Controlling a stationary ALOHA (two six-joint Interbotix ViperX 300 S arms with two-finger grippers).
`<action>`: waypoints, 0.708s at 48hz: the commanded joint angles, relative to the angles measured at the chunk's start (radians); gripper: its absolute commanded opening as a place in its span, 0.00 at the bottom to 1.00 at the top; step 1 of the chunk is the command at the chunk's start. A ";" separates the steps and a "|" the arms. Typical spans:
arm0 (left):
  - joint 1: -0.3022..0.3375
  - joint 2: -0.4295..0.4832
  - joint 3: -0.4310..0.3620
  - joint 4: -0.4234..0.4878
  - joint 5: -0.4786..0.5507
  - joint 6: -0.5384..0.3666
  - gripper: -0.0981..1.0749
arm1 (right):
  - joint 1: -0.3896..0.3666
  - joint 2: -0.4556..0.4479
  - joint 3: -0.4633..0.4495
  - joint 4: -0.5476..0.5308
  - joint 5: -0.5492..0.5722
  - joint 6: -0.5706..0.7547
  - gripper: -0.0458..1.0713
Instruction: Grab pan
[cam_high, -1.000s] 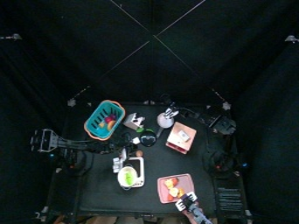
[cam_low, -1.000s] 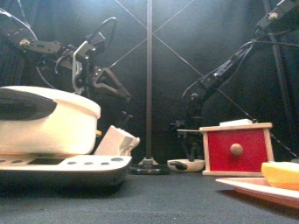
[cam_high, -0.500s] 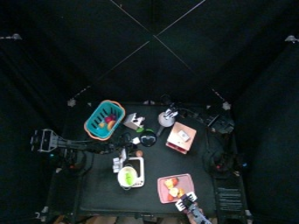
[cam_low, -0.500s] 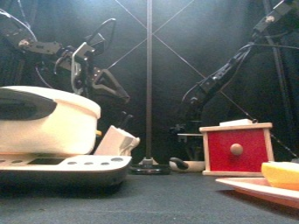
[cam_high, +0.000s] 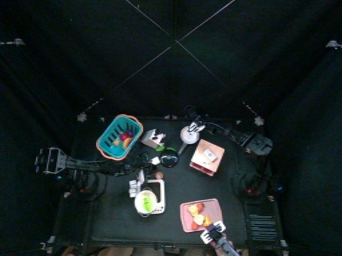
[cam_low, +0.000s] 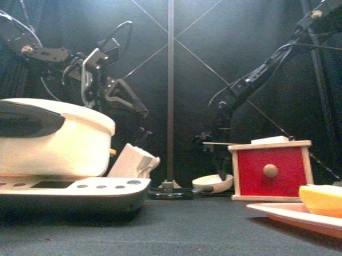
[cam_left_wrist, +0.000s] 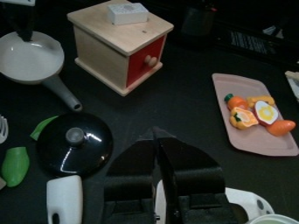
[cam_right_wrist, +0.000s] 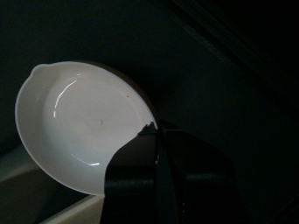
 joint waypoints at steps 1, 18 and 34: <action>0.006 -0.009 -0.009 0.002 -0.011 -0.002 0.41 | -0.002 -0.052 -0.015 0.002 -0.002 0.000 0.42; 0.006 -0.006 -0.009 0.002 -0.011 -0.002 0.41 | 0.000 -0.051 -0.018 0.003 -0.002 0.000 0.42; 0.005 -0.006 -0.011 0.000 -0.011 -0.002 0.41 | 0.008 -0.064 -0.014 0.012 0.012 0.003 0.42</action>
